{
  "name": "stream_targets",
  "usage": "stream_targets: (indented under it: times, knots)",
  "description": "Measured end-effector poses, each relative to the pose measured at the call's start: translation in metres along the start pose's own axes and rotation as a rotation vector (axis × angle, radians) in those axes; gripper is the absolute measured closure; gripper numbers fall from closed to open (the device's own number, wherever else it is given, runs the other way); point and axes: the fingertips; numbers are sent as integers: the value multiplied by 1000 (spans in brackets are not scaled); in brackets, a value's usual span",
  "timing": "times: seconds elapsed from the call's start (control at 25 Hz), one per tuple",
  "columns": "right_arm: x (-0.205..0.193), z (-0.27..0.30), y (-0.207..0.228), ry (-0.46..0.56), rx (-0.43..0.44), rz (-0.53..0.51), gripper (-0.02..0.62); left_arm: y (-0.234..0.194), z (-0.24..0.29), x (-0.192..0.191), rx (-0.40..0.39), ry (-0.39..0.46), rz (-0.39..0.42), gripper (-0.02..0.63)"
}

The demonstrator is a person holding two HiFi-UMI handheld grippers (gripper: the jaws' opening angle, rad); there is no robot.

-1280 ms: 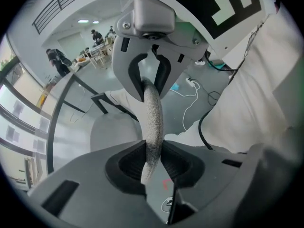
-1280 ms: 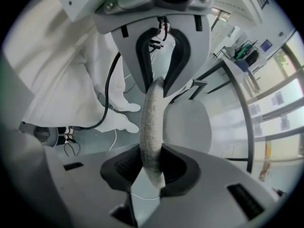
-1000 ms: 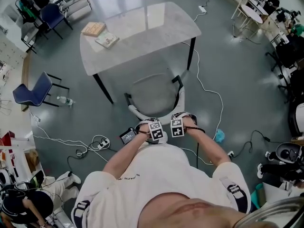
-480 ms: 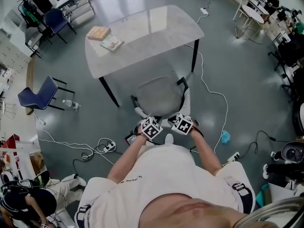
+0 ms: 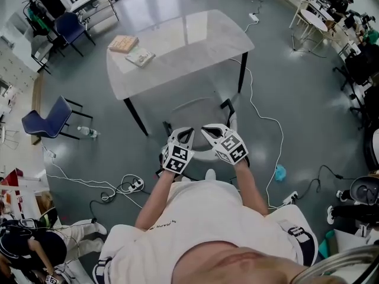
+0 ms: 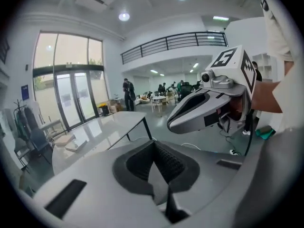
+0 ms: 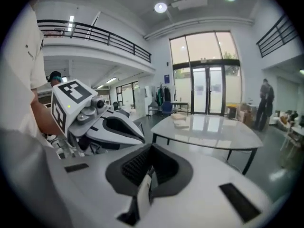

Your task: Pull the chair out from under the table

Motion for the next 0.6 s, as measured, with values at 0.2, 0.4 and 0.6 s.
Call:
stream_targets:
  times: [0.2,0.4,0.6]
  knots:
    - [49,-7,3,127,-86,-52,581,-14,-25,42,40,117,-28,601]
    - [86,-19,-1,241,-107,0,581,-23,-51,71,61,209,-43,601]
    - [125,-45,9,354,-177,24,581,-30,-82,110,101,350,-82,601]
Point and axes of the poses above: the fingertips, and each gripper's own axes: z forward along the fingers, y to its right, x out of its top, and after that the axes turned 7 degrees about -z, right-handed
